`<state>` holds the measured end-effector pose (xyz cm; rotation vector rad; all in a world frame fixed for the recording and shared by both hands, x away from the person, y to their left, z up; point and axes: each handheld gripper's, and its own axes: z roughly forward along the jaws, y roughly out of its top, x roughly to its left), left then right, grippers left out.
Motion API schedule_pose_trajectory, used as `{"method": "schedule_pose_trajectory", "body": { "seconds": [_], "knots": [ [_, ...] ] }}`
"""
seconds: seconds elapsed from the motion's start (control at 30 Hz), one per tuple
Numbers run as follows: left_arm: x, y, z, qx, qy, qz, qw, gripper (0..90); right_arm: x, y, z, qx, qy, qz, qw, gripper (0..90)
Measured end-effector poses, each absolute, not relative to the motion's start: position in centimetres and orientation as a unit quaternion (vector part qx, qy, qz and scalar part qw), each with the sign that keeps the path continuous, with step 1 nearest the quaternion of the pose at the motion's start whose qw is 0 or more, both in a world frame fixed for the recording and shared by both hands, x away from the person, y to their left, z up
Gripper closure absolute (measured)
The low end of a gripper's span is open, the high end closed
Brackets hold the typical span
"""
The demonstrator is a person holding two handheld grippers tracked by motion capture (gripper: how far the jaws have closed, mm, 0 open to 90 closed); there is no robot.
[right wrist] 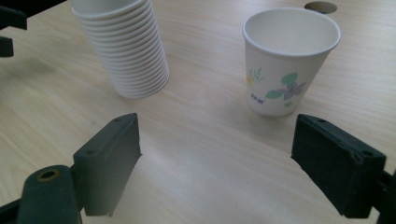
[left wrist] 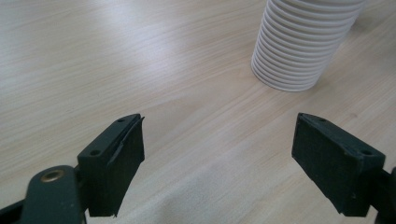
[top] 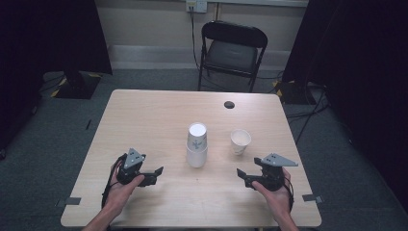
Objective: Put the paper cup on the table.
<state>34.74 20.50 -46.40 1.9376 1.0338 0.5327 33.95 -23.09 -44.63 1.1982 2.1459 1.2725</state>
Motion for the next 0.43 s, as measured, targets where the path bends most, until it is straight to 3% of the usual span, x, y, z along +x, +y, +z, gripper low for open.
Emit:
{"method": "schedule_pose_trajectory", "body": {
  "seconds": [0.43],
  "knots": [
    [34.8, 19.7, -46.7, 0.786, 0.4, 0.209, 0.422, 16.6, 32.2, -26.2, -45.9, 0.456, 0.749, 0.441, 0.191, 15.0]
  ]
}}
